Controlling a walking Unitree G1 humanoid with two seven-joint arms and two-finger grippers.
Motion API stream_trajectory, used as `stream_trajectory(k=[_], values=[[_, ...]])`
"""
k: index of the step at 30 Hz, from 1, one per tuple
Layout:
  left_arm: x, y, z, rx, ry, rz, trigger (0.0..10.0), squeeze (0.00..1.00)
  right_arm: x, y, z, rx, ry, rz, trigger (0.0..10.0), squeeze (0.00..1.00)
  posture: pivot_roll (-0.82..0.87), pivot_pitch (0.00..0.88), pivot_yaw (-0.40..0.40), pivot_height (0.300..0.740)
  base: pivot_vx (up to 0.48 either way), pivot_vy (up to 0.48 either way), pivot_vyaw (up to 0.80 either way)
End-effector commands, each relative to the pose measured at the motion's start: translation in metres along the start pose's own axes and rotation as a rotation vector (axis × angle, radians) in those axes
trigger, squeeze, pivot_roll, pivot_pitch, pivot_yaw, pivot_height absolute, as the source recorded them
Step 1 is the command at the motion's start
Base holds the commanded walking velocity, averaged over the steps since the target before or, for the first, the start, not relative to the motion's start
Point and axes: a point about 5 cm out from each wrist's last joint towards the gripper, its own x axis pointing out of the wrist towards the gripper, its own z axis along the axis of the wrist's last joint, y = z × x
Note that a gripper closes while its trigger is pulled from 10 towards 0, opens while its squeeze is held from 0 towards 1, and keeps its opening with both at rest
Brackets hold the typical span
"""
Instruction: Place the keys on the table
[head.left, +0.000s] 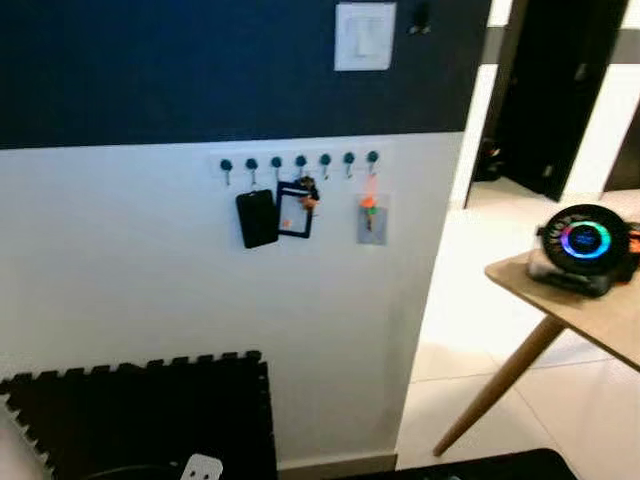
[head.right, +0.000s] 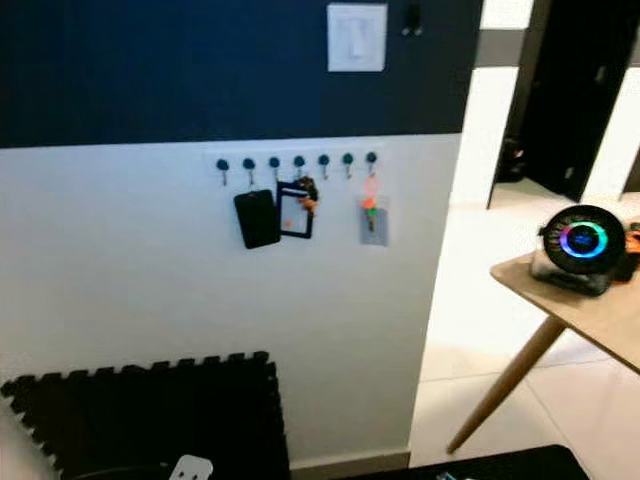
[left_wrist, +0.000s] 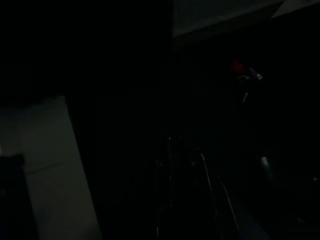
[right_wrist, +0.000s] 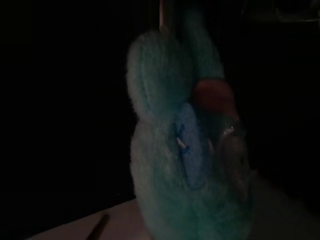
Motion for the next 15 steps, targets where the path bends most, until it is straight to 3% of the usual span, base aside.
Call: stream_trajectory(k=[1, 9, 15], values=[[-0.0008, 0.0056, 0.002, 0.009, -0.011, 0.014, 10.0, 0.0, -0.0004, -0.0014, 0.0004, 0.008, -0.008, -0.005, 10.0, 0.0, 0.02, 0.023, 0.024, 0.74, 0.0, 0.0, 0.0], [0.0005, 0.0025, 0.0065, 0.002, -0.039, 0.012, 10.0, 0.0, 0.0003, -0.0016, 0.0017, 0.008, -0.005, -0.003, 10.0, 0.0, 0.02, 0.025, 0.02, 0.74, 0.0, 0.0, 0.0], [0.0013, 0.0011, 0.0089, 0.001, -0.047, 0.012, 10.0, 0.0, 0.0009, -0.0021, 0.0036, 0.006, -0.009, 0.001, 10.0, 0.0, 0.02, 0.022, 0.021, 0.74, 0.0, 0.0, -0.77]])
